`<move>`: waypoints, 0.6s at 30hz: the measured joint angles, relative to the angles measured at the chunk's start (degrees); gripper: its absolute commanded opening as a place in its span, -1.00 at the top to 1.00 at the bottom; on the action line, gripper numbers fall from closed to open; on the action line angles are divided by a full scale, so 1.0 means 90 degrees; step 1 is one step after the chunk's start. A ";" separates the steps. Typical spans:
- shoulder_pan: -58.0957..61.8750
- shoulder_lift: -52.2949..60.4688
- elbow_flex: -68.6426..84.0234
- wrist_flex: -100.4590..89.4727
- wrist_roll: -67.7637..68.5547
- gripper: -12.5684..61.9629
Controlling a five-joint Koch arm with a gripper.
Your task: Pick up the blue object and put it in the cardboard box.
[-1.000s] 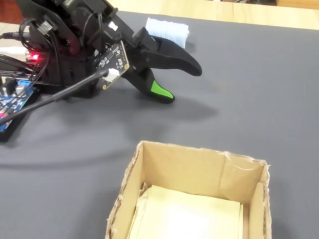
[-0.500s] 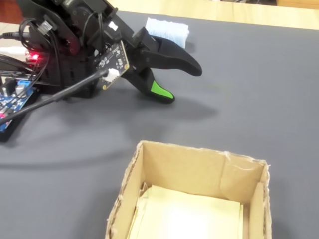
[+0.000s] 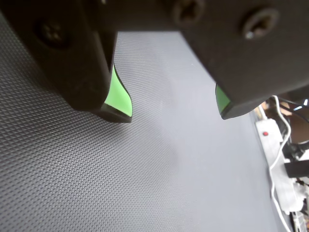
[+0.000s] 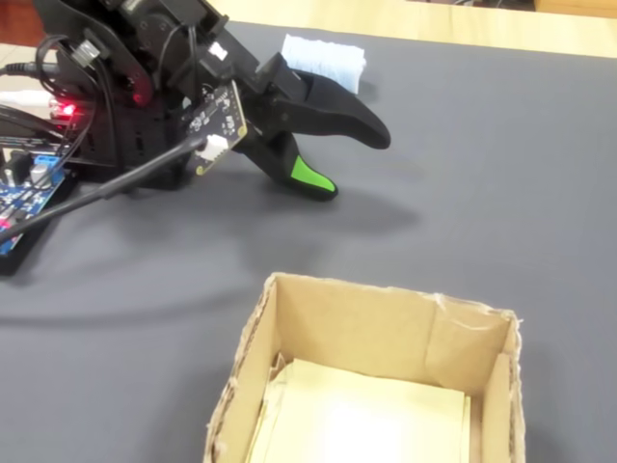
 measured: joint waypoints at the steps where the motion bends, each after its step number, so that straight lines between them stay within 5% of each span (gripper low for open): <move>1: 0.0000 0.0000 0.0000 0.0010 0.0000 -0.26; 18: -0.0029 0.0000 -0.0273 0.0381 -0.0010 -0.27</move>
